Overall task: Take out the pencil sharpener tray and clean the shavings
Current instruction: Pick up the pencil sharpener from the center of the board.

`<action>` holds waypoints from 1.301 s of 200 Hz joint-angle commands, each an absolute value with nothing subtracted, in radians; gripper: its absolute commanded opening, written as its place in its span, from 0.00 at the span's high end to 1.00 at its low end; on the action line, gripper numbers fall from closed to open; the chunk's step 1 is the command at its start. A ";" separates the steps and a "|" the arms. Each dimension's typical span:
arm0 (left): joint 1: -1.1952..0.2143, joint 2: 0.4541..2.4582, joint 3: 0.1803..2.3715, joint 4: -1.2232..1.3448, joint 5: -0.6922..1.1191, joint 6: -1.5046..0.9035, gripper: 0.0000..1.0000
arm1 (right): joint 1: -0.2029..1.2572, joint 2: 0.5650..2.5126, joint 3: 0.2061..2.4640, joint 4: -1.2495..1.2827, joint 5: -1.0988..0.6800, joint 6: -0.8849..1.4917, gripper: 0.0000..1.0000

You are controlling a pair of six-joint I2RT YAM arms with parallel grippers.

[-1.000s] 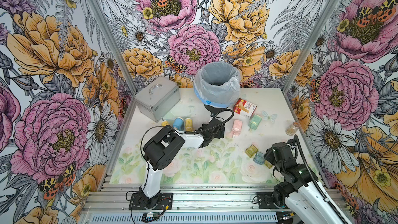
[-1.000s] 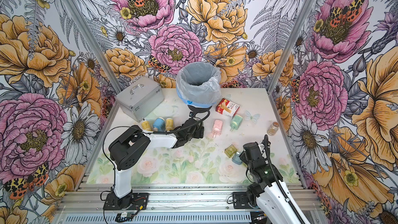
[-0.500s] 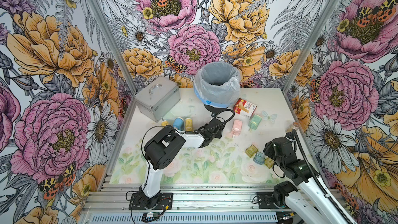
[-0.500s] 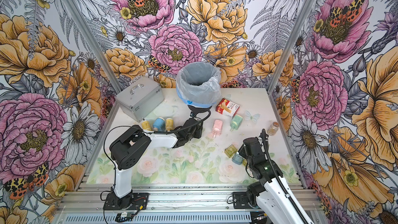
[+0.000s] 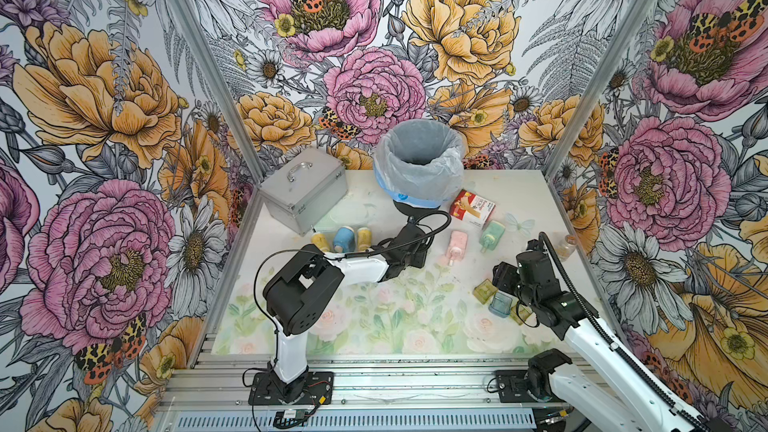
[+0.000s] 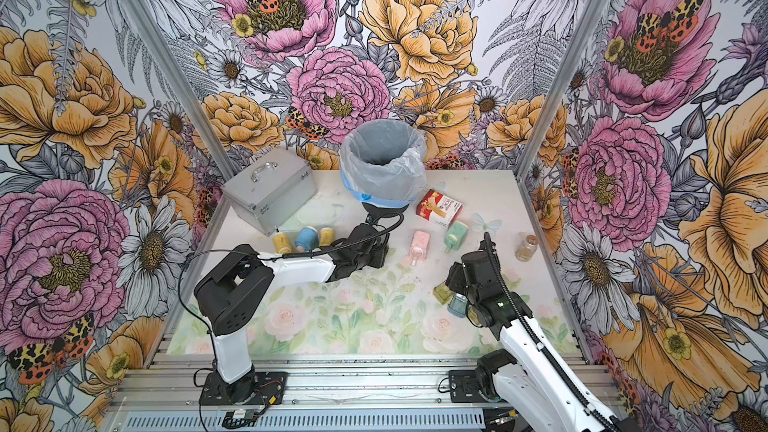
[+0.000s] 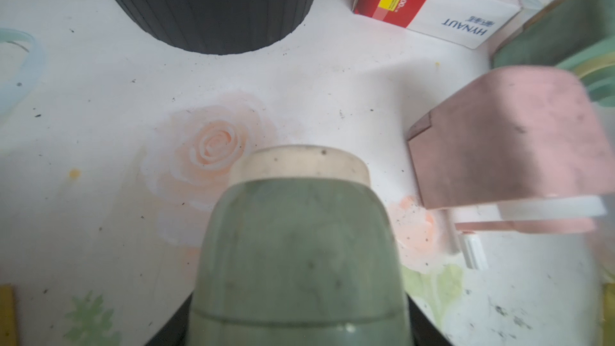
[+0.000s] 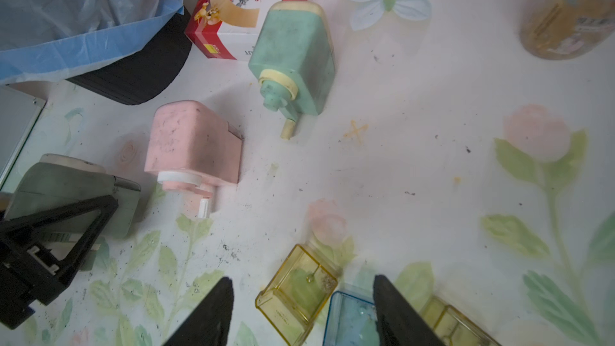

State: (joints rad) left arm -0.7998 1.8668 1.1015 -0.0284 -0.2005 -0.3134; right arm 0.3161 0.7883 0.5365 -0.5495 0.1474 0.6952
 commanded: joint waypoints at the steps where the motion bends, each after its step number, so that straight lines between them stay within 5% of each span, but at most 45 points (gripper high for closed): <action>1: -0.787 1.778 1.099 -0.077 -0.116 -0.268 0.60 | 0.307 0.809 0.572 -0.465 0.078 0.643 0.32; 80: -0.773 1.660 1.103 -0.244 0.070 -0.137 0.71 | 0.282 0.880 0.618 -0.419 -0.079 0.548 0.24; 165: -0.738 1.536 1.095 -0.355 0.463 -0.061 0.83 | 0.279 0.869 0.609 -0.323 -0.350 0.494 0.25; 260: -0.738 1.470 1.144 -0.507 0.706 -0.038 0.93 | 0.279 0.807 0.611 -0.295 -0.547 0.531 0.29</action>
State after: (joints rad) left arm -0.7456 1.5337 1.0931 -0.4725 0.5793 -0.0719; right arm 0.2836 0.8257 0.5938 -0.3214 -0.4522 0.5171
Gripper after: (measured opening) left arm 0.613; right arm 0.714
